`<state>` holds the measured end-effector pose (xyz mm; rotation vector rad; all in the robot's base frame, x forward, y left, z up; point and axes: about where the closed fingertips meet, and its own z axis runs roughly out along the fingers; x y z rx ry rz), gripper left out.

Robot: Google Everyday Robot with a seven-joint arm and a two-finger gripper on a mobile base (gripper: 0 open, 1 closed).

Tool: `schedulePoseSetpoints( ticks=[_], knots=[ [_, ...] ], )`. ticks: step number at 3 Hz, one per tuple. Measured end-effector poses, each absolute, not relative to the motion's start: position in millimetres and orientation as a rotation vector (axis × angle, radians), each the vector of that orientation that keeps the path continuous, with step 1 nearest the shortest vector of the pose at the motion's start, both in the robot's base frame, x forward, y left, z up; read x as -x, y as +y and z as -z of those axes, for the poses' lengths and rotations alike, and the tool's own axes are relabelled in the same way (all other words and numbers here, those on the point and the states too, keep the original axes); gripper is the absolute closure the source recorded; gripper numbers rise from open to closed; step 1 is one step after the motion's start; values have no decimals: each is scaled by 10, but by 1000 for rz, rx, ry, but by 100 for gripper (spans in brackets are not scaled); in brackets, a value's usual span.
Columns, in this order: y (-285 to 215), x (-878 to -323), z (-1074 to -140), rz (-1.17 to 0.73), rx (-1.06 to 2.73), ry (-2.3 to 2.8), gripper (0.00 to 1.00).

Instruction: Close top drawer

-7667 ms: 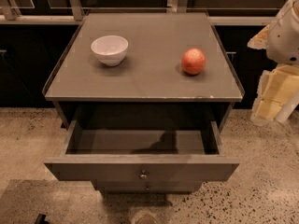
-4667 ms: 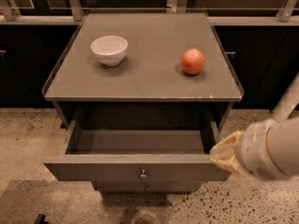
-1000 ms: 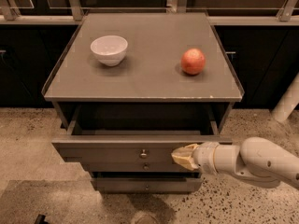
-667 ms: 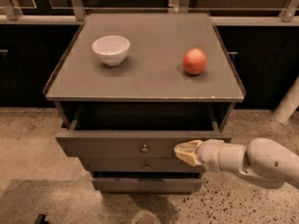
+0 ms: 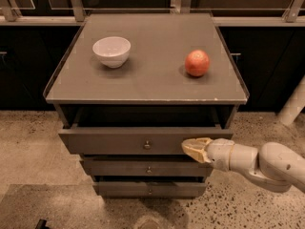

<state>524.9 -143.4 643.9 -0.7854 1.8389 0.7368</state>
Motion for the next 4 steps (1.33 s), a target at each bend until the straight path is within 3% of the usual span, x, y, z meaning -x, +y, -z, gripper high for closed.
schedulePoseSetpoints(
  ticks=[1, 4],
  knots=[
    [-1644, -5544, -6431, -737, 693, 1813, 100],
    [-1735, -5666, -6439, -716, 651, 1819, 100]
  ],
)
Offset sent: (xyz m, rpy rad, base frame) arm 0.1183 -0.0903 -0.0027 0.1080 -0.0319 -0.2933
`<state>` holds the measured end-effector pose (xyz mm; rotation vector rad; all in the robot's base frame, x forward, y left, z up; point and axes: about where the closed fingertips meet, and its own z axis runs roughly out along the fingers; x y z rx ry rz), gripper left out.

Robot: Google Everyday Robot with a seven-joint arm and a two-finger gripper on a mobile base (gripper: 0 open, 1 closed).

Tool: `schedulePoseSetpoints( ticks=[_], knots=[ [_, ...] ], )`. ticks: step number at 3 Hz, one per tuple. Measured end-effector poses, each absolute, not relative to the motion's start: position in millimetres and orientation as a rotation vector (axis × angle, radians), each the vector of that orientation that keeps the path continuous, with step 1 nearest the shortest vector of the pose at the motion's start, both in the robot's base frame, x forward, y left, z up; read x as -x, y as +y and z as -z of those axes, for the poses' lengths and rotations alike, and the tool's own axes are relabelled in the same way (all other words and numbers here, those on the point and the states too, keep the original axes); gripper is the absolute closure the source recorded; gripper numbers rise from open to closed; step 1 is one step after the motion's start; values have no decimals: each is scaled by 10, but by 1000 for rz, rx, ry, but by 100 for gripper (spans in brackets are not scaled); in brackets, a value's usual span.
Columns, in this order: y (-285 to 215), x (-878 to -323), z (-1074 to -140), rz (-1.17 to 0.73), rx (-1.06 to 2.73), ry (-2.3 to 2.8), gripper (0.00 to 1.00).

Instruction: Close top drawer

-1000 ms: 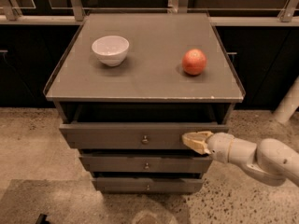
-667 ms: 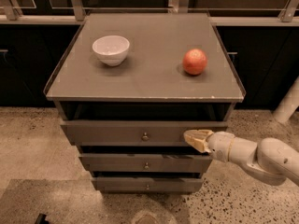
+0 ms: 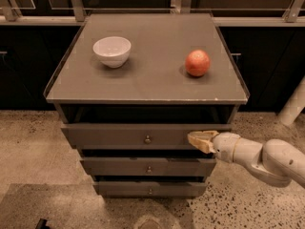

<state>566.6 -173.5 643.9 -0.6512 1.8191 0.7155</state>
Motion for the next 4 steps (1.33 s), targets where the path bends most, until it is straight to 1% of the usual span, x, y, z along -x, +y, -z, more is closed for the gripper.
schedulePoseSetpoints(
  ticks=[1, 2, 4],
  knots=[
    [-2071, -5419, -6306, -606, 552, 1976, 98],
    [-2091, -5279, -6358, -523, 529, 2036, 79],
    [-2090, -5278, -6358, -522, 530, 2037, 33]
  ],
)
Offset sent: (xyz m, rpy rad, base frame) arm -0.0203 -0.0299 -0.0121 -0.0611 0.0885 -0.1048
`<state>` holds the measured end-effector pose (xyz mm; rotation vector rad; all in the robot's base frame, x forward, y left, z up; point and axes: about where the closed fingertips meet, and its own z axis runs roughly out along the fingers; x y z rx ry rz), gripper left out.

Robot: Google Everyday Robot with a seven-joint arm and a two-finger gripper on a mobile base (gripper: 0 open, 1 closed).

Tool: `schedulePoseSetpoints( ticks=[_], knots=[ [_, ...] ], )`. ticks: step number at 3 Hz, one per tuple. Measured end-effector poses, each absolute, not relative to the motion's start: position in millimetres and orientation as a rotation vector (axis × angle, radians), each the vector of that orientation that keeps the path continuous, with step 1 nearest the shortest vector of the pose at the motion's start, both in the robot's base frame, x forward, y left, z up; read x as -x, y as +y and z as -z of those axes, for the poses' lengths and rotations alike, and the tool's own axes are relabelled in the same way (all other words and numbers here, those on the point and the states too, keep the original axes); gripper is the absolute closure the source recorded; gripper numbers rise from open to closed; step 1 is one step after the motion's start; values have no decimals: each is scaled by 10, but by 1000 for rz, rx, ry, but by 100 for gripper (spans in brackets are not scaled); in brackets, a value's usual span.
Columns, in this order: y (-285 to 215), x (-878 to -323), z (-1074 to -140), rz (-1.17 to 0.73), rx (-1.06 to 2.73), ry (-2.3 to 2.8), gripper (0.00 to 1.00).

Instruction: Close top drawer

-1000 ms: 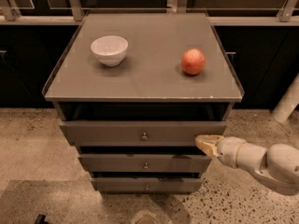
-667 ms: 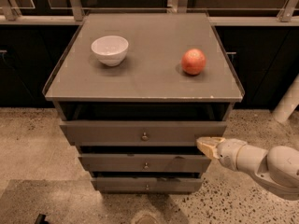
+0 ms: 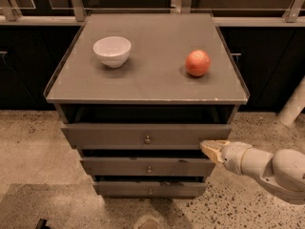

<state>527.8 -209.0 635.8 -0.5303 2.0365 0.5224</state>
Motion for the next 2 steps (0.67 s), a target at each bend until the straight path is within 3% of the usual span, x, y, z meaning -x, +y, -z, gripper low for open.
schedulePoseSetpoints(
  ticks=[1, 2],
  knots=[
    [-2053, -5233, -6357, -509, 612, 2041, 9],
    [-2104, -5177, -6381, -499, 645, 2053, 0]
  ],
)
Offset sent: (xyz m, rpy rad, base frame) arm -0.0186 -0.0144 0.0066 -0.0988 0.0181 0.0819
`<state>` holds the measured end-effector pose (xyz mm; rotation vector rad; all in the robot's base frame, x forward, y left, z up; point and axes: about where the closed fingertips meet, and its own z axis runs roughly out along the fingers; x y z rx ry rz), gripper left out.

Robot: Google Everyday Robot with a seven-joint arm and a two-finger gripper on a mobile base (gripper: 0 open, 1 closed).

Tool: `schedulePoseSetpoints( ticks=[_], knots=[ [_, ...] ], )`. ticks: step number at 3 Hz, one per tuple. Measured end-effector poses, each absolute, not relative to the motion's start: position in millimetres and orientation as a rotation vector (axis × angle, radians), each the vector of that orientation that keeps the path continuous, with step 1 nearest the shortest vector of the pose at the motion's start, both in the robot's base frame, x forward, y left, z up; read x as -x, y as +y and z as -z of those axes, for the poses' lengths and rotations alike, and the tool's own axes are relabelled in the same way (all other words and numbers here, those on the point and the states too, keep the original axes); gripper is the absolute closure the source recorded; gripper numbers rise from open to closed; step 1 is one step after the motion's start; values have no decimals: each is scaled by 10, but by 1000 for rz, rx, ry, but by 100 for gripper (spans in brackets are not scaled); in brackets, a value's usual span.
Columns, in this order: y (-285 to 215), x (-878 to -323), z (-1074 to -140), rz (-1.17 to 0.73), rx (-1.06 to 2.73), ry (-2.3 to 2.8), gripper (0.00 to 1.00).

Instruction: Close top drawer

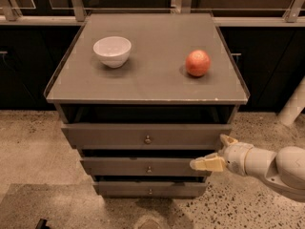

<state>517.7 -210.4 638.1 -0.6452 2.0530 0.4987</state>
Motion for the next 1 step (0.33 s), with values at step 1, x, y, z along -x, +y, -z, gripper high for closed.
schedulePoseSetpoints(
  ticks=[1],
  knots=[
    [-2105, -5176, -6381, -499, 646, 2053, 0]
  ],
)
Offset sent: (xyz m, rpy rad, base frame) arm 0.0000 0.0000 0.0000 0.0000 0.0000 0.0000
